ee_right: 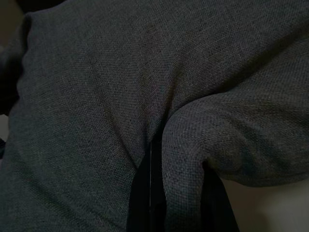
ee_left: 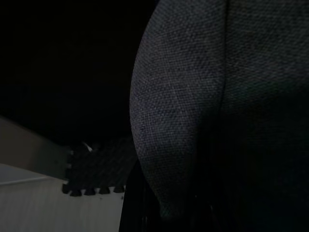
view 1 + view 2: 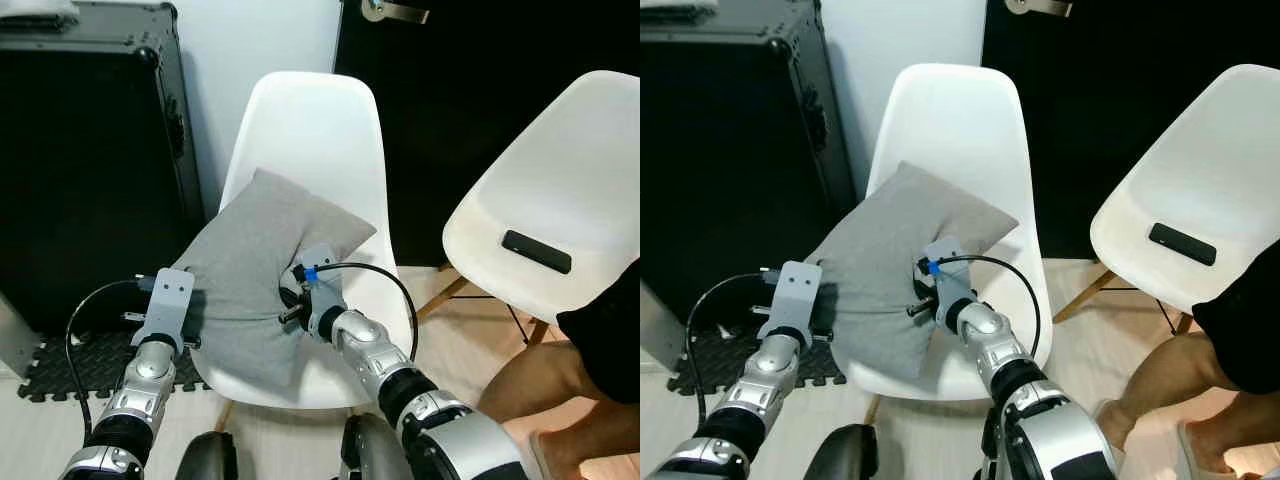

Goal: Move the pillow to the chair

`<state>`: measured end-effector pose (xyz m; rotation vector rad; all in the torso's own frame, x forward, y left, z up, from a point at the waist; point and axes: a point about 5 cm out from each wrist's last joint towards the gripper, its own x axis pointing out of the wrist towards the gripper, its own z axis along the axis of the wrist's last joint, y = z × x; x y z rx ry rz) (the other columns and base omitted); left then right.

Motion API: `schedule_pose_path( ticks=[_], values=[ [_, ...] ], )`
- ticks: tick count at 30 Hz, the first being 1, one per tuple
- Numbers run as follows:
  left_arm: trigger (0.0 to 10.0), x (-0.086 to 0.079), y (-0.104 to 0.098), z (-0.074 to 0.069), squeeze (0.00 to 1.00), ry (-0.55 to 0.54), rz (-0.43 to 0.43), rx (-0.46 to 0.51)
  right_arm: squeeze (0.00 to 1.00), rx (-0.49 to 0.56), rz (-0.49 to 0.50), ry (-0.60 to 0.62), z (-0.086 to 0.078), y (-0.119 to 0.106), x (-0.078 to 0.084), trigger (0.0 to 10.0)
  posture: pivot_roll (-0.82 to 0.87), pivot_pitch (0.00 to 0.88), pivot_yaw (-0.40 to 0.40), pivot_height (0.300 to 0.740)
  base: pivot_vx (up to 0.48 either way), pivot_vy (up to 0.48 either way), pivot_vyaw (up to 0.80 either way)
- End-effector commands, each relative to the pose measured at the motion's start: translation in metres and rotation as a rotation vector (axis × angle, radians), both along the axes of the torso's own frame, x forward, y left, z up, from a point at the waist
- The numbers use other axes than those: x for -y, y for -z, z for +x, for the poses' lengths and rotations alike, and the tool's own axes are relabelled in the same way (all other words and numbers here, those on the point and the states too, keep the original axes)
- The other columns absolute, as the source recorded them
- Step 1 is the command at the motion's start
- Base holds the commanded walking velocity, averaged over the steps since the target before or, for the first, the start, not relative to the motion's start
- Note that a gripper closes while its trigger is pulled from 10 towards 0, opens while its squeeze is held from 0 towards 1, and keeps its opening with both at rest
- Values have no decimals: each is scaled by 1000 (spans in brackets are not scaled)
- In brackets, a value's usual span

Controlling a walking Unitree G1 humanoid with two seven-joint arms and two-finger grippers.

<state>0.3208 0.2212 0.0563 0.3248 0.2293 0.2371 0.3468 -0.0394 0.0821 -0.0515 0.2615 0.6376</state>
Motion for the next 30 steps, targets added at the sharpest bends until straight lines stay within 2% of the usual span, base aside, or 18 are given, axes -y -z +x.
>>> schedule_pose_path(
  ticks=[1,2,3,4,9,11,14,21,22,24,25,26,27,28,29,30],
  values=[
    [10000,-28,-8,-2,0,-126,-14,30,0,-7,-37,39,2,5,15,10000,70,115,-185,592,0,0,0],
    [10000,-27,-9,-1,63,-111,-27,33,0,3,-40,44,3,3,16,10000,77,108,-193,592,0,0,0],
    [10000,-27,-9,-1,63,-111,-27,33,0,3,-40,44,3,3,16,10000,77,108,-193,592,0,0,0],
    [10000,-27,-9,-1,1000,-90,-55,38,1000,9,-40,57,4,2,16,10000,85,94,-201,592,0,0,0],
    [10000,-30,-7,-4,1000,-84,-94,40,1000,20,-48,95,6,1,19,10000,69,84,-172,592,0,0,0],
    [10000,-29,-8,-4,1000,-82,-80,44,1000,27,-28,118,9,-3,21,10000,68,92,-174,592,0,0,0],
    [10000,-28,-5,-5,1000,-94,-53,34,1000,42,-20,189,14,-7,32,10000,69,99,-172,592,0,0,0],
    [10000,-28,-7,-2,1000,-104,-61,46,1000,61,-64,285,19,-9,48,10000,78,95,-167,592,0,0,0],
    [10000,-29,-22,1,1000,-120,-54,131,0,116,-148,343,23,-13,57,10000,77,91,-152,592,0,0,0],
    [10000,-29,-38,4,1000,-125,-95,231,0,162,-129,370,25,-20,62,10000,76,90,-150,592,0,0,0],
    [10000,-29,-38,4,1000,-125,-95,231,0,162,-129,370,25,-20,62,10000,76,90,-150,592,0,0,0],
    [10000,-24,-47,6,0,-112,-198,286,0,175,-106,379,26,-22,64,10000,75,84,-144,592,0,0,0],
    [10000,-10,-53,8,0,5,-348,293,0,182,-71,372,25,-23,65,10000,77,80,-140,592,0,0,0],
    [10000,4,-58,6,0,132,-418,299,0,185,-47,355,22,-21,64,10000,77,80,-140,592,0,0,0],
    [10000,12,-60,2,0,203,-405,295,0,188,-31,338,19,-18,64,10000,77,77,-131,592,0,0,0],
    [10000,17,-57,0,0,230,-353,271,0,179,-16,316,16,-13,63,10000,73,74,-121,592,0,0,0]
  ],
)
